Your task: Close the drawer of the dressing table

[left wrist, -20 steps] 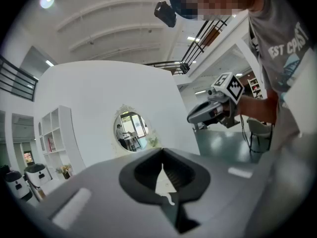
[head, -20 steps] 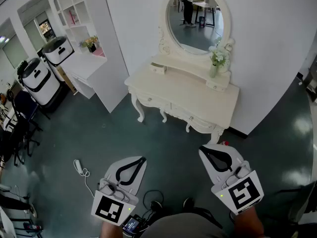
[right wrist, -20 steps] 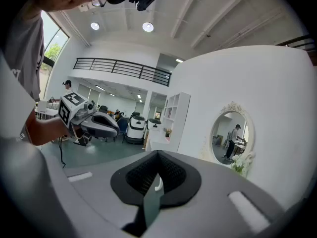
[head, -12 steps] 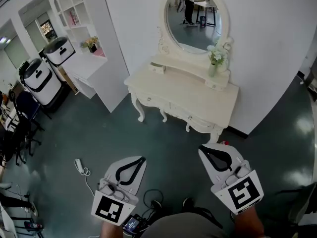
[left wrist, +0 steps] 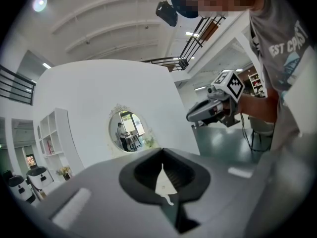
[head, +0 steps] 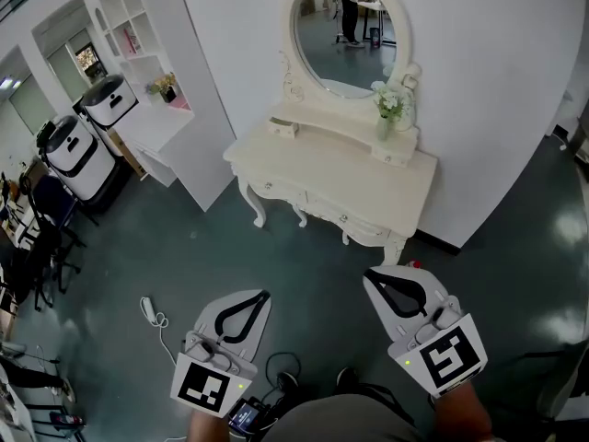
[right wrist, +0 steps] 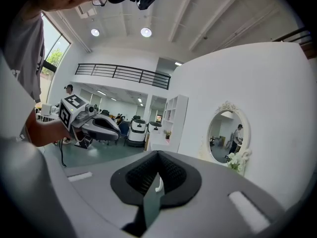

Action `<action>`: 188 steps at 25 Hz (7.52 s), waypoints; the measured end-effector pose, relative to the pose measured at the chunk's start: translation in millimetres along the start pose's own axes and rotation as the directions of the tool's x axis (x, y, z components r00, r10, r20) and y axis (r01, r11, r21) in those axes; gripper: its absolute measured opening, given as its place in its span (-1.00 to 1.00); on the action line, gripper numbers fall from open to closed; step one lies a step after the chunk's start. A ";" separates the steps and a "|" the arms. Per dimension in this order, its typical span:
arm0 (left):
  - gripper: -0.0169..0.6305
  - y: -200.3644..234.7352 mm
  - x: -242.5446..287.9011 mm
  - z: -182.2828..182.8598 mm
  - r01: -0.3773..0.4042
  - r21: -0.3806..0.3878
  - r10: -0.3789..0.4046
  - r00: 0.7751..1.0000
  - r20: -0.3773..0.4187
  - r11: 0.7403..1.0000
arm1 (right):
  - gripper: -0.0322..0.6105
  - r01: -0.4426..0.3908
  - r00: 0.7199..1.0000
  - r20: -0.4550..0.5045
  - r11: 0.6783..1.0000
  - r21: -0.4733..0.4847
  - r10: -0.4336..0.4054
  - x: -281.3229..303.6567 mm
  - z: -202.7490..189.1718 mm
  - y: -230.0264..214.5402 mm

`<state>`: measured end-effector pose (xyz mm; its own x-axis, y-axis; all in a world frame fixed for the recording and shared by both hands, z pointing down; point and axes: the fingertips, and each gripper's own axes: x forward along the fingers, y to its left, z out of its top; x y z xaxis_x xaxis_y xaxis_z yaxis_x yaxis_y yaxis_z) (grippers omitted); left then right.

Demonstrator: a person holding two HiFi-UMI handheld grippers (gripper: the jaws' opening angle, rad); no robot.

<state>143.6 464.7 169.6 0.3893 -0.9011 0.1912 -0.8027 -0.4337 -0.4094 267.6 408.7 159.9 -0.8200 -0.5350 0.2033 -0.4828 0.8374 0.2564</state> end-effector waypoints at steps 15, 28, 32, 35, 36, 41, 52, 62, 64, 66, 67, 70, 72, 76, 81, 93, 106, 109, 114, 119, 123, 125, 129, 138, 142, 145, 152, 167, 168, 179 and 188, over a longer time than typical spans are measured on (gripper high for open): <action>-0.94 -18.4 54.8 19.2 0.039 0.041 -0.039 0.999 0.005 0.998 | -0.89 0.062 0.998 0.000 0.997 0.054 -0.062 -20.2 -30.3 -55.3; -0.94 43.5 109.1 -10.6 0.142 -0.023 -0.141 0.989 0.054 0.990 | -0.89 0.190 0.980 -0.078 0.980 0.062 -0.185 33.3 -33.0 -85.5; -0.94 80.4 122.2 -26.0 0.174 -0.016 -0.173 0.983 0.066 0.985 | -0.89 0.218 0.973 -0.097 0.974 0.067 -0.211 70.7 -27.3 -88.4; -0.94 111.3 130.7 -37.9 0.189 -0.017 -0.188 0.979 0.075 0.982 | -0.89 0.236 0.968 -0.109 0.969 0.070 -0.227 101.2 -20.5 -90.5; -0.94 121.0 133.1 -41.9 0.195 -0.014 -0.193 0.978 0.079 0.981 | -0.89 0.241 0.966 -0.112 0.968 0.070 -0.233 111.3 -18.5 -90.9; -0.94 168.2 139.8 -64.3 0.220 -0.032 -0.216 0.972 0.097 0.975 | -0.89 0.267 0.958 -0.129 0.961 0.066 -0.258 161.0 -7.1 -87.4; -0.94 248.3 141.5 -89.6 0.260 0.030 -0.261 0.948 0.182 0.965 | -0.89 0.315 0.939 -0.152 0.949 0.028 -0.308 241.0 24.3 -77.5; -0.94 296.6 135.6 -116.8 0.196 -0.007 -0.192 0.965 0.178 0.981 | -0.89 0.251 0.958 -0.141 0.968 0.004 -0.248 304.2 38.1 -81.1; -0.94 304.9 135.8 -123.8 0.170 -0.013 -0.166 0.973 0.162 0.985 | -0.89 0.222 0.967 -0.125 0.975 -0.002 -0.220 318.6 39.8 -84.0; -0.94 313.1 137.6 -130.0 0.139 -0.022 -0.134 0.981 0.142 0.990 | -0.89 0.189 0.976 -0.112 0.982 -0.007 -0.188 332.9 39.6 -88.1; -0.94 317.2 138.5 -132.0 0.121 -0.025 -0.116 0.984 0.134 0.992 | -0.89 0.170 0.980 -0.108 0.985 -0.009 -0.170 340.2 38.8 -90.4; -0.94 329.9 140.8 -136.9 0.064 -0.047 -0.059 0.993 0.107 0.997 | -0.89 0.111 0.989 -0.093 0.994 -0.007 -0.112 363.4 37.6 -97.9; -0.94 339.5 147.7 -140.5 0.033 -0.055 -0.029 0.996 0.089 0.998 | -0.89 0.080 0.993 -0.084 0.997 0.001 -0.080 380.3 37.7 -107.7; -0.94 356.0 171.2 -147.4 -0.018 -0.055 0.021 0.998 0.055 0.998 | -0.89 0.017 0.997 -0.069 1.000 0.003 -0.017 410.8 32.7 -132.3; -0.94 371.1 207.6 -153.8 -0.065 -0.056 0.065 0.998 0.008 0.996 | -0.89 -0.041 0.998 -0.056 0.999 0.011 0.041 444.7 20.7 -170.0; -0.94 396.7 289.0 -154.8 -0.167 -0.055 0.161 0.983 -0.089 0.984 | -0.89 -0.178 0.984 -0.021 0.984 0.014 0.178 500.4 0.1 -247.0; -0.94 410.3 372.8 -135.9 -0.154 -0.038 0.149 0.982 -0.117 0.987 | -0.89 -0.180 0.984 0.011 0.983 0.034 0.180 513.0 -13.0 -322.2; -0.94 417.0 396.2 -146.4 -0.130 -0.100 0.118 0.986 -0.122 0.986 | -0.89 -0.130 0.991 -0.014 0.991 0.042 0.130 512.5 -23.9 -338.2; -0.94 438.8 435.9 -161.6 -0.060 -0.140 0.047 0.995 -0.090 0.988 | -0.89 -0.035 0.997 -0.070 0.998 0.057 0.039 520.6 -37.7 -360.6; -0.94 471.3 476.2 -173.2 0.042 -0.145 -0.047 0.998 -0.035 0.989 | -0.89 0.072 0.991 -0.117 0.995 0.074 -0.063 539.7 -38.1 -379.9; -0.94 501.2 502.2 -185.8 0.103 -0.152 -0.107 0.994 -0.016 0.983 | -0.89 0.136 0.980 -0.159 0.987 0.084 -0.121 562.7 -36.0 -390.9; -0.94 515.1 512.9 -194.1 0.125 -0.158 -0.129 0.992 -0.011 0.979 | -0.89 0.162 0.974 -0.178 0.982 0.097 -0.143 574.3 -36.7 -394.0; -0.94 536.0 529.2 -209.7 0.157 -0.164 -0.160 0.987 -0.005 0.974 | -0.89 0.195 0.963 -0.214 0.974 0.117 -0.167 596.5 -44.6 -398.0; -0.94 563.6 555.4 -247.8 0.182 -0.190 -0.189 0.982 -0.023 0.965 | -0.89 0.212 0.950 -0.259 0.968 0.136 -0.172 636.0 -61.1 -406.6; -0.94 568.2 565.1 -265.7 0.182 -0.204 -0.194 0.980 -0.042 0.962 | -0.89 0.210 0.946 -0.280 0.966 0.150 -0.162 648.6 -72.4 -409.6; -0.94 569.5 574.5 -280.4 0.180 -0.215 -0.197 0.979 -0.057 0.960 | -0.89 0.198 0.943 -0.297 0.969 0.147 -0.148 656.6 -85.4 -412.5; -0.94 564.6 596.9 -325.9 0.187 -0.253 -0.220 0.970 -0.106 0.949 | -0.89 0.186 0.939 -0.323 0.966 0.180 -0.120 680.9 -115.0 -417.4; -0.94 541.0 653.0 -429.7 0.223 -0.312 -0.287 0.941 -0.180 0.924 | -0.89 0.198 0.923 -0.371 0.953 0.231 -0.102 723.5 -186.6 -423.9; -0.92 539.2 656.2 -435.3 0.225 -0.314 -0.292 0.939 -0.184 0.922 | -0.89 0.198 0.922 -0.373 0.952 0.234 -0.100 725.4 -190.7 -423.9; -0.85 517.9 685.2 -490.0 0.244 -0.336 -0.326 0.920 -0.215 0.910 | -0.89 0.215 0.914 -0.394 0.941 0.261 -0.100 742.3 -232.5 -426.9; -0.58 503.8 701.5 -529.9 0.238 -0.327 -0.325 0.914 -0.243 0.915 | -0.89 0.227 0.904 -0.417 0.932 0.284 -0.093 747.3 -261.4 -421.3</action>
<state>-227.1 -389.0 570.2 0.5066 -0.6840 0.5249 -0.7890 -0.6133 -0.0376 -61.4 -373.2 450.8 -0.5684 -0.6084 0.5539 -0.7231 0.6906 0.0166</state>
